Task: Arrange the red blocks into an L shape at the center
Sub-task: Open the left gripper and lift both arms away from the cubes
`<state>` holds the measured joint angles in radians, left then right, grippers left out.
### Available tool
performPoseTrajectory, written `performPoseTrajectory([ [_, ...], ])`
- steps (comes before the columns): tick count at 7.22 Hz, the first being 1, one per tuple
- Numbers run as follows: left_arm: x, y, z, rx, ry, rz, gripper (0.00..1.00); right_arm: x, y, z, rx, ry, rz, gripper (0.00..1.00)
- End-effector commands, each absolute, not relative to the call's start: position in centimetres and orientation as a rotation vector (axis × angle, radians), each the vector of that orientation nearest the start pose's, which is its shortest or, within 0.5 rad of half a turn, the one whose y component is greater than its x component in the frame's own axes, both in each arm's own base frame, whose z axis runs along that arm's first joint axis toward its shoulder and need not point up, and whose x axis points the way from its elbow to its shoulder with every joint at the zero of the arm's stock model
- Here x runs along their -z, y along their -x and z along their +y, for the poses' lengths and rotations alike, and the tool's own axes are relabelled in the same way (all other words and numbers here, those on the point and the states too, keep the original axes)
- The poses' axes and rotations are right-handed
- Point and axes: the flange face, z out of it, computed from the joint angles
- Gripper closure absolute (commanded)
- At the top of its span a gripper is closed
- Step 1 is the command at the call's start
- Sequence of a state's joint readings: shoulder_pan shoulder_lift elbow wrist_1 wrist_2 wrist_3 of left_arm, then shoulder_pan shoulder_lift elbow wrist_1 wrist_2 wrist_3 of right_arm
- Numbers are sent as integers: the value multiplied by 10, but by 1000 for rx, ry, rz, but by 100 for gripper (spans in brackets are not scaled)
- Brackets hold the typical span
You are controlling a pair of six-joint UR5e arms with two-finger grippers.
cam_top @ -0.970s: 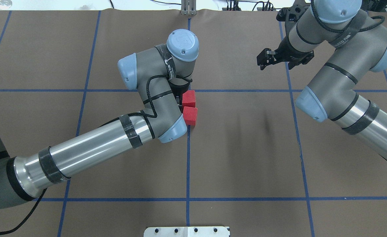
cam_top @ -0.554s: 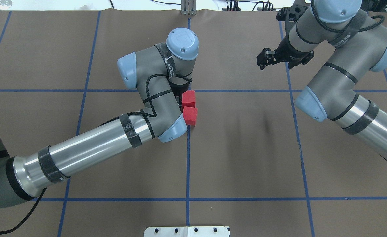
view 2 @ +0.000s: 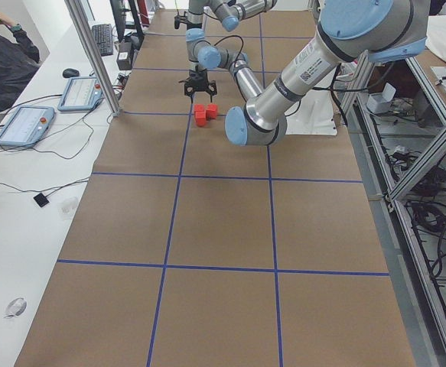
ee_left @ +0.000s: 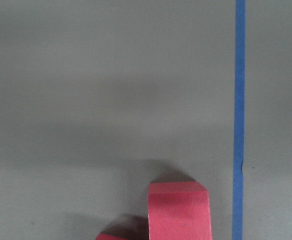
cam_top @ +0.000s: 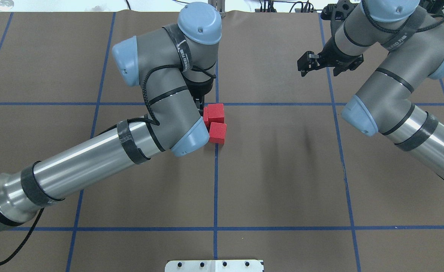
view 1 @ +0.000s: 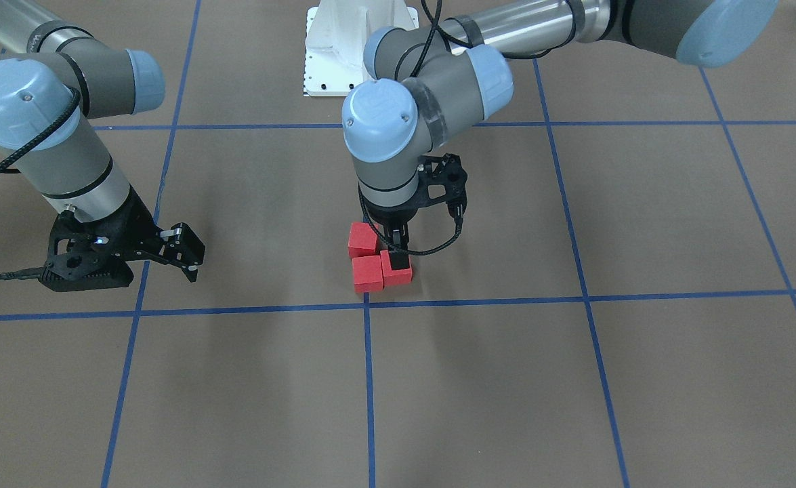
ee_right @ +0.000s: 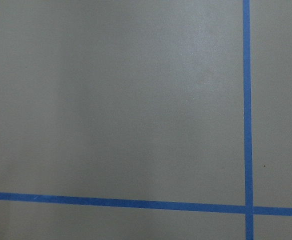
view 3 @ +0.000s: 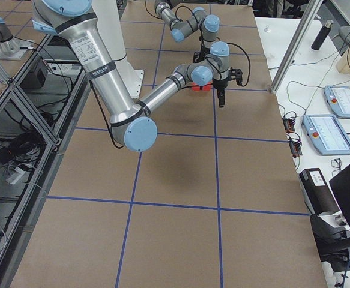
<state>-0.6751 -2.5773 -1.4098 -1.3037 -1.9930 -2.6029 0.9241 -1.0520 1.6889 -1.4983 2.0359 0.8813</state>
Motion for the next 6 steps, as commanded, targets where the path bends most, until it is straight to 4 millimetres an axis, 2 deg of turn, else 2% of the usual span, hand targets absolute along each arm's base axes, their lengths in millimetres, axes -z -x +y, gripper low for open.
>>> performPoseTrajectory([
  [1,-120,-454,-552,1330,444,568,0,-312,304,-593,-99,-180,-776,1],
  [3,-168,-379,-570,1049,288,627,0,-342,267,-613,-31,-151,-664,1],
  [4,-187,-331,-566,899,203,665,0,-360,234,-623,2,-143,-623,1],
  [5,-212,-278,-560,773,137,686,0,-400,196,-622,34,-123,-607,1],
  [6,-260,-227,-549,611,94,678,0,-436,160,-616,75,-97,-619,1],
])
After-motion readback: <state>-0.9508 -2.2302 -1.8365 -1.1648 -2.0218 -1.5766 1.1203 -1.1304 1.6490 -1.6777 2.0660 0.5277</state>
